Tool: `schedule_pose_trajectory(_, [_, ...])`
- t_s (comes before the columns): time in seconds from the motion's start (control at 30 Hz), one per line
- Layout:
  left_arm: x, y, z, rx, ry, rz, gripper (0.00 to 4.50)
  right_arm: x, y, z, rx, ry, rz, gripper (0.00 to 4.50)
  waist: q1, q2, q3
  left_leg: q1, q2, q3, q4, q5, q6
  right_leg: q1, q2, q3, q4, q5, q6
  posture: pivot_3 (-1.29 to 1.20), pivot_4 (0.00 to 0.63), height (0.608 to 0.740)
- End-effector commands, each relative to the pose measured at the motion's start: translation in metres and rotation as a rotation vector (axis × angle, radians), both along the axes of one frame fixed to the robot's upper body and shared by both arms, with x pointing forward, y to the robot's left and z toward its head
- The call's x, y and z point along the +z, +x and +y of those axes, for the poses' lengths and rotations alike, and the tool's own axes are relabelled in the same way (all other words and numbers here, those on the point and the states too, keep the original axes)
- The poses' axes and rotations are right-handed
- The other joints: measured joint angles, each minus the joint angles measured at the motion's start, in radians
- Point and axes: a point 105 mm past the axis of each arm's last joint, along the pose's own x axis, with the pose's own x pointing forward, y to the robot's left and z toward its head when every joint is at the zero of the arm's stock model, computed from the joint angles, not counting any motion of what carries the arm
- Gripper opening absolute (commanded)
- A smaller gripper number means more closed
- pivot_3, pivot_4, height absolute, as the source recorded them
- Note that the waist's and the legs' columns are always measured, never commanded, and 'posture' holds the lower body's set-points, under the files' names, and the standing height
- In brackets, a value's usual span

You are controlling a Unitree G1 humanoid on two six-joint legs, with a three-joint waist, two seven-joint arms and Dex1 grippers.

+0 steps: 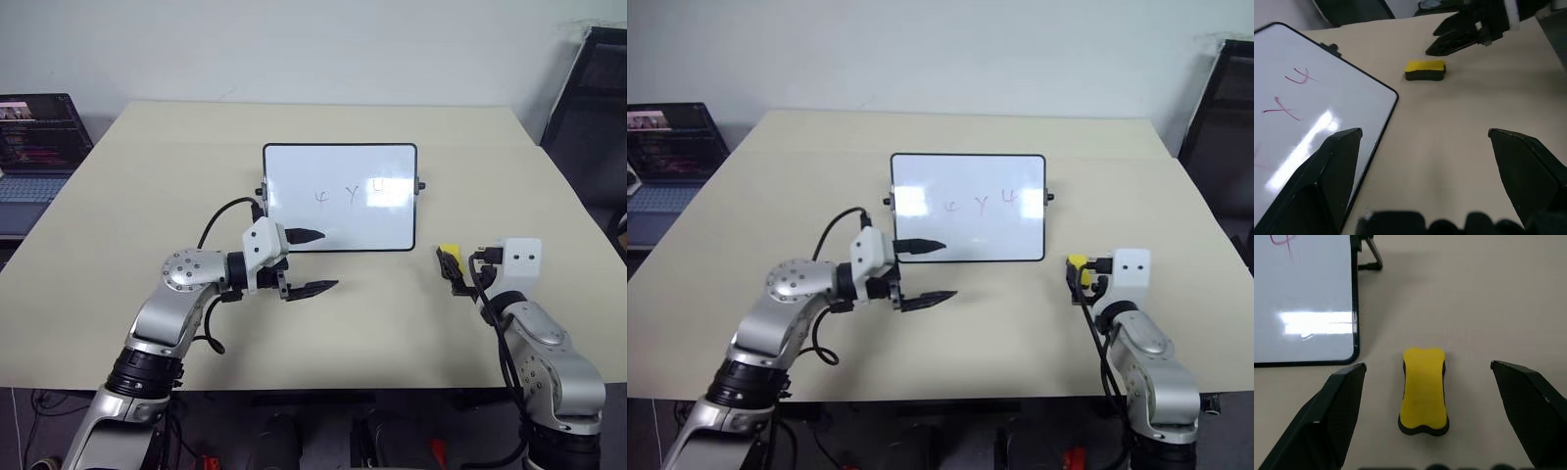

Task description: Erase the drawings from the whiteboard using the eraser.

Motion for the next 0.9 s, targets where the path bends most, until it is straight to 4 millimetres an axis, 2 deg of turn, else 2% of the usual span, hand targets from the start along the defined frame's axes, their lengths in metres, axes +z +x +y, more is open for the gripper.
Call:
schedule_pose_trajectory(0.03, [0.008, -0.002, -0.006, -0.042, -0.006, -0.025, 4.50, 0.009, 0.006, -0.007, -0.022, -0.003, -0.031, 4.47, 0.000, 0.000, 0.000, 0.000, 0.000, 0.000, 0.000, 0.000, 0.000, 0.000, 0.000, 0.000, 0.000, 0.000, 0.000, 0.00, 0.150, 0.740])
schedule_pose_trajectory(0.23, [0.013, -0.002, -0.015, -0.088, -0.010, -0.011, 4.50, 0.002, 0.020, -0.009, -0.023, -0.006, -0.005, 4.47, 0.000, 0.000, 0.000, 0.000, 0.000, 0.000, 0.000, 0.000, 0.000, 0.000, 0.000, 0.000, 0.000, 0.000, 0.000, 0.00, 0.150, 0.740])
schedule_pose_trajectory(0.63, [0.015, -0.005, -0.026, -0.122, -0.012, -0.015, 4.50, -0.011, 0.027, -0.012, -0.029, -0.004, 0.026, 4.47, 0.000, 0.000, 0.000, -0.001, -0.001, 0.000, 0.000, 0.000, 0.000, -0.001, 0.001, 0.000, 0.000, 0.000, 0.000, 0.00, 0.150, 0.740])
schedule_pose_trajectory(0.77, [0.015, -0.006, -0.027, -0.124, -0.008, -0.014, 4.50, -0.015, 0.030, -0.010, -0.026, -0.005, 0.040, 3.57, -0.001, 0.000, 0.000, -0.001, 0.000, 0.000, 0.000, 0.000, 0.000, -0.001, 0.001, 0.000, 0.000, 0.000, 0.000, 0.00, 0.150, 0.740])
schedule_pose_trajectory(0.9, [0.016, -0.008, -0.026, -0.122, -0.004, -0.012, 4.50, -0.015, 0.032, -0.009, -0.032, 0.000, 0.035, 2.10, 0.000, 0.000, 0.000, -0.001, 0.000, 0.000, 0.000, 0.000, 0.000, -0.001, 0.001, 0.000, 0.000, 0.000, 0.000, 0.00, 0.150, 0.740])
